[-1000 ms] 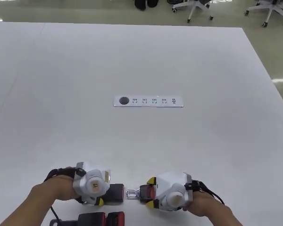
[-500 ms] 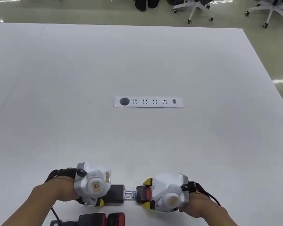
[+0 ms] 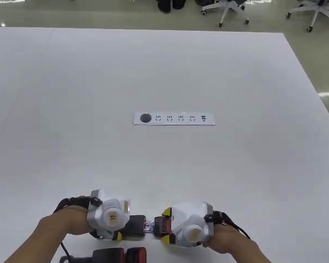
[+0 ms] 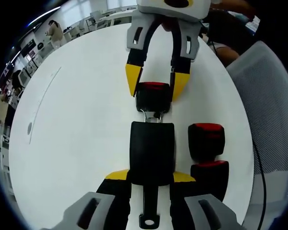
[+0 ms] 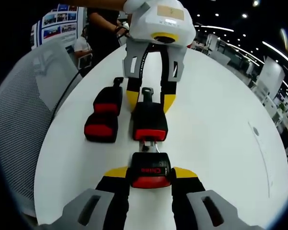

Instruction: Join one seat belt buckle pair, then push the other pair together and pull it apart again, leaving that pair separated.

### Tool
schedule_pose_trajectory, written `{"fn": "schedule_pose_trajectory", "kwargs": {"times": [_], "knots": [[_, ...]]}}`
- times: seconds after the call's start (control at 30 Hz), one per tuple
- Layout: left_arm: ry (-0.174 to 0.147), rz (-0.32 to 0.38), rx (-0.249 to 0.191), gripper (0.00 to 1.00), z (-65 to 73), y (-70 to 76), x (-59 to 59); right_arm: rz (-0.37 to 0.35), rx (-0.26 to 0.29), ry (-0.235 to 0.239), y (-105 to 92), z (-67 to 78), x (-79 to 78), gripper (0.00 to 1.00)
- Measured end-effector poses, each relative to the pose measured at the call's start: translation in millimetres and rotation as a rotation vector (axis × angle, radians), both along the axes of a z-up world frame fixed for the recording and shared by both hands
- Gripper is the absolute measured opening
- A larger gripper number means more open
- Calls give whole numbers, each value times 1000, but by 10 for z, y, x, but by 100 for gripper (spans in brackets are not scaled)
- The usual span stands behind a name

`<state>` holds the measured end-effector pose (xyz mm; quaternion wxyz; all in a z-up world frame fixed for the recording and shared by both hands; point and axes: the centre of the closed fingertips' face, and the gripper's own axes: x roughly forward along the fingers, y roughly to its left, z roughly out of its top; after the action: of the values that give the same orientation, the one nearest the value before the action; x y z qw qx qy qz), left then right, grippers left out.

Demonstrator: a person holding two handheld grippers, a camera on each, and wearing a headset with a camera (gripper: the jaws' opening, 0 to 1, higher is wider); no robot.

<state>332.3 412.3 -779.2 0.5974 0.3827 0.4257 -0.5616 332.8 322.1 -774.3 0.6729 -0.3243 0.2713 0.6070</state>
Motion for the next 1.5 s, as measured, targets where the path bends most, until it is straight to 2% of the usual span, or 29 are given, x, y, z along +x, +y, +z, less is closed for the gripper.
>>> {"fn": "schedule_pose_trajectory", "kwargs": {"times": [0.23, 0.6, 1.17, 1.5], "knots": [[-1, 13, -7, 31, 36, -12, -10, -12, -1, 6, 9, 8, -7, 29], [-6, -12, 9, 31, 19, -20, -18, -20, 1, 13, 33, 4, -2, 28], [-7, -6, 1, 30, 40, -27, -9, -32, 11, 20, 144, -10, -13, 27], [-11, -6, 13, 30, 19, -23, -4, -27, 9, 23, 189, -3, -16, 27]]}}
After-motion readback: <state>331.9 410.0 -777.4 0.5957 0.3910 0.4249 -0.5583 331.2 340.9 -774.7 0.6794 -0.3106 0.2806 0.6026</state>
